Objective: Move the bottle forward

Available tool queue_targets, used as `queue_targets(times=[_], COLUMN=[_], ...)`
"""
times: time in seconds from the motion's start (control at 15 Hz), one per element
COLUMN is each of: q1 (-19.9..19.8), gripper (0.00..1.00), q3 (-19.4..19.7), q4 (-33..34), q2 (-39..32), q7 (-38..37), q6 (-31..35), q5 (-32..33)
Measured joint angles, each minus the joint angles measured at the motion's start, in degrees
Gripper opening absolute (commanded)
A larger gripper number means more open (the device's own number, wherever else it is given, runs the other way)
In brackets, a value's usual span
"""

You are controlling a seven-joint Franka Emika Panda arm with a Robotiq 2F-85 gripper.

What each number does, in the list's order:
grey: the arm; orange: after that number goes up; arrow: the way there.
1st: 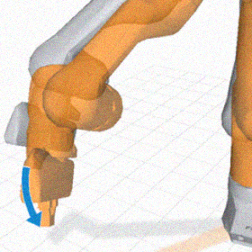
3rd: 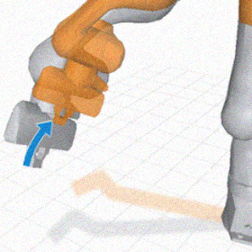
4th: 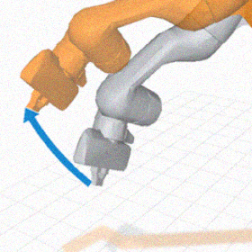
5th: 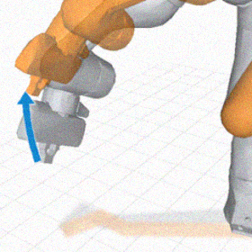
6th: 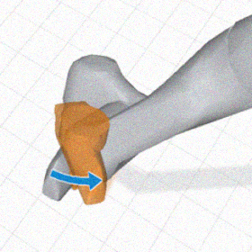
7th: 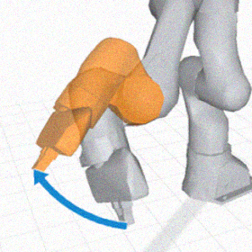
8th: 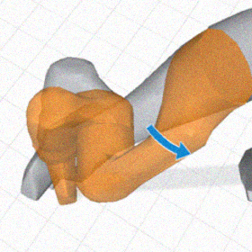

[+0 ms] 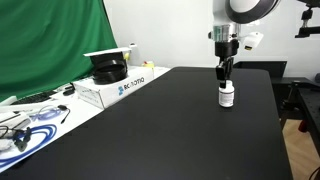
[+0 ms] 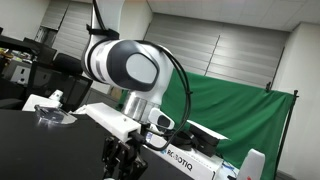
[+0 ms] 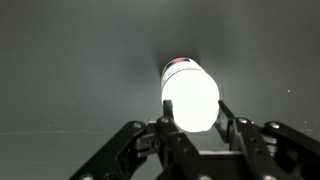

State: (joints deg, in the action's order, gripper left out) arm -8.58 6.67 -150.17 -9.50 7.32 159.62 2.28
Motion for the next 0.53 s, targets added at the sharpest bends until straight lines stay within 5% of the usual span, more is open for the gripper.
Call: queue_targets(times=[0.13,0.2,0.27,0.53], q1=[0.00,0.00,0.00,-0.01], gripper=[0.19,0.56,0.71,0.96], q3=[0.00,0.00,0.00,-0.06], q4=[-0.01,-0.01,-0.01,-0.01], q2=[-0.61,-0.93,-1.22,-0.97], q7=[0.20,0.28,0.34,0.85], q6=[0.51,0.70,0.84,0.87], q5=[0.00,0.00,0.00,-0.08])
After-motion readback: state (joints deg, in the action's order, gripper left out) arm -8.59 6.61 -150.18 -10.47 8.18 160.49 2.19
